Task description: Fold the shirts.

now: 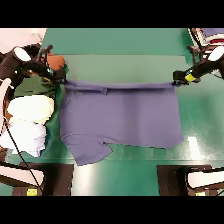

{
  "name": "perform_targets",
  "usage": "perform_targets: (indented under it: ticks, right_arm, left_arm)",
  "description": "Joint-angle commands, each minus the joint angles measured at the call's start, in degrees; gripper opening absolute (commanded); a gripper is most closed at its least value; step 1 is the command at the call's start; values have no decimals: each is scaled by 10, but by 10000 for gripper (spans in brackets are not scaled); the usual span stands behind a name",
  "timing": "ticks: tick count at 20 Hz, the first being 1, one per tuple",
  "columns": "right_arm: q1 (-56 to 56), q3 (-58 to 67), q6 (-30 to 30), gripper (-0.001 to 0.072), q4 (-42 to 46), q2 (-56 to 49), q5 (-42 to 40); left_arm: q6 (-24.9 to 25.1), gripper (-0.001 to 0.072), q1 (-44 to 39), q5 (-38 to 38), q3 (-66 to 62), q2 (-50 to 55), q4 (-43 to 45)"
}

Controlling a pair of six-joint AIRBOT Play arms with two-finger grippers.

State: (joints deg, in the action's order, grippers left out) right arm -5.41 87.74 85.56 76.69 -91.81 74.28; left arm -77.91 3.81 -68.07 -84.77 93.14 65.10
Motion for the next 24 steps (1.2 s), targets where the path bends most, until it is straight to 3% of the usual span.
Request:
perform_targets:
  ticks: [1,2,3,5,7,11,16,19,24]
  right_arm:
    - [-17,-74,-1,14,-2,18,-17]
    - [-16,-81,-1,144,-7,17,-15]
    - [-16,-78,-1,347,-6,17,-7]
    - [-16,-59,-8,365,-5,24,33]
    - [-9,-76,-25,365,-6,61,64]
    - [25,-176,-26,364,-19,181,73]
    - [77,-229,-28,365,-96,269,68]
    - [80,-229,-28,365,-96,291,67]
    - [79,-229,-28,365,-97,301,65]
  left_arm:
    - [-7,31,-1,-8,59,1,16]
    - [-17,223,-1,-9,67,1,17]
    - [-27,532,-1,-21,68,0,17]
    - [-31,487,-1,-50,68,-22,19]
    - [-32,487,-1,-64,103,-83,45]
    - [-62,487,-1,-77,321,-267,68]
    - [-104,487,-1,-80,574,-447,5]
    - [-101,488,-1,-75,640,-463,-46]
    - [-85,487,-1,5,666,-462,-96]
